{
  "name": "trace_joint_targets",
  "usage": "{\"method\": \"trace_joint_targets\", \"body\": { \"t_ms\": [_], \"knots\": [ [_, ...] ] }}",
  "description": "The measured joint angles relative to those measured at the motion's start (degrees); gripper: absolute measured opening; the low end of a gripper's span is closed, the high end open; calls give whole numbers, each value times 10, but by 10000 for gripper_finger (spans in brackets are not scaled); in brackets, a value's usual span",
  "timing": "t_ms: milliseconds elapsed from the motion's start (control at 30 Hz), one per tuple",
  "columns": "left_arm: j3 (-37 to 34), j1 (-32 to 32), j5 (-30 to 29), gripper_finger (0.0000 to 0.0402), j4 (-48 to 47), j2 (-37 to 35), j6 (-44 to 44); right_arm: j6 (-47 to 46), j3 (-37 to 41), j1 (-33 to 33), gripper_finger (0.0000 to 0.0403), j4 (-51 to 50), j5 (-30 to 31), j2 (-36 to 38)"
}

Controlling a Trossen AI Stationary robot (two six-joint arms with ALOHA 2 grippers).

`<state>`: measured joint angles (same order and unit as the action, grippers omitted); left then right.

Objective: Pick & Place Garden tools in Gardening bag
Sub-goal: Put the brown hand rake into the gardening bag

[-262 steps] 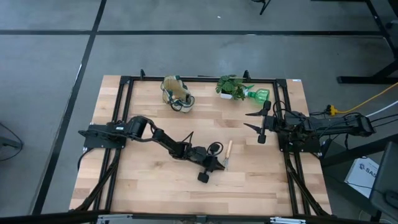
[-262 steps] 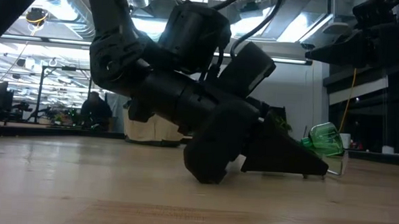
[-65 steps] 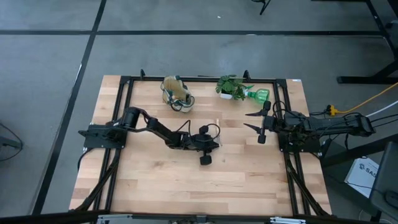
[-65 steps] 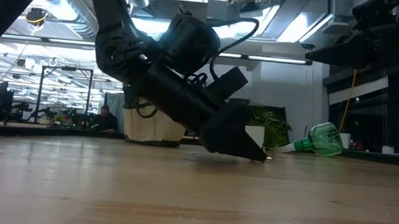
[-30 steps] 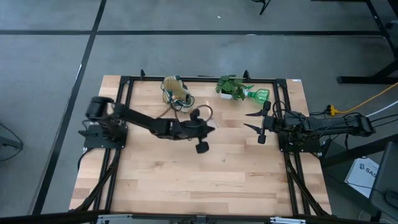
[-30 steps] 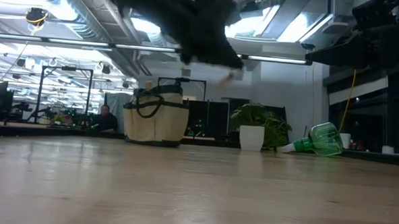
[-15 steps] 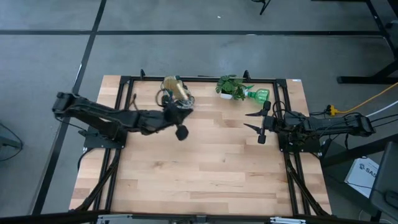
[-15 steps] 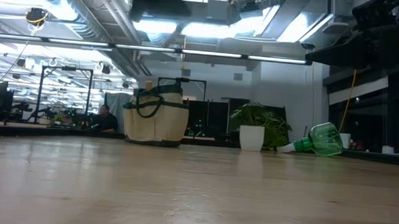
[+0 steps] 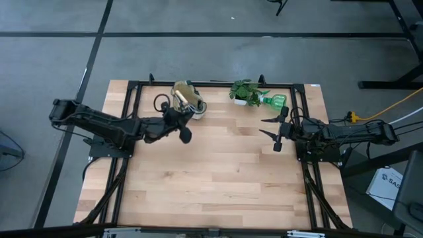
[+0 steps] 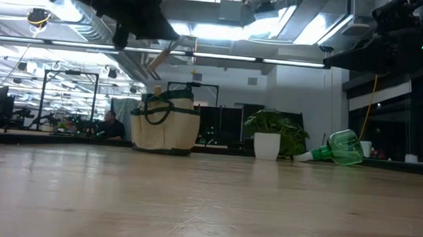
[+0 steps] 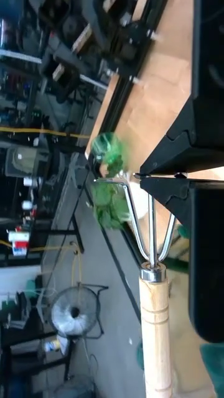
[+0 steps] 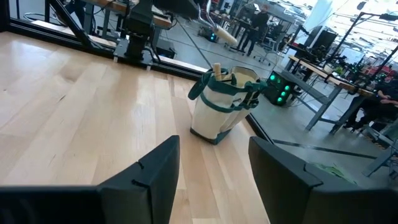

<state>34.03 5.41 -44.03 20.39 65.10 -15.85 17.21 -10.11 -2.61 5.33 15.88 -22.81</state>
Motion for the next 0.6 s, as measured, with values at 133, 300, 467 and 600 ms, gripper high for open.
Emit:
{"method": "trace_joint_targets", "body": {
  "t_ms": [133, 300, 467, 600],
  "knots": [
    [-4, -21, 21, 4, -1, 0, -16, 0, 0, 0, 195, 0, 0, 0],
    [-4, -37, 30, 4, 2, 0, -30, 0, 0, 0, 195, 0, 0, 0],
    [-4, -64, 50, 4, 35, 0, -46, 0, 0, 0, 195, 0, 0, 0],
    [-4, -93, 101, 4, 42, 2, -62, 0, 0, 0, 195, 0, 0, 0]
  ]
}}
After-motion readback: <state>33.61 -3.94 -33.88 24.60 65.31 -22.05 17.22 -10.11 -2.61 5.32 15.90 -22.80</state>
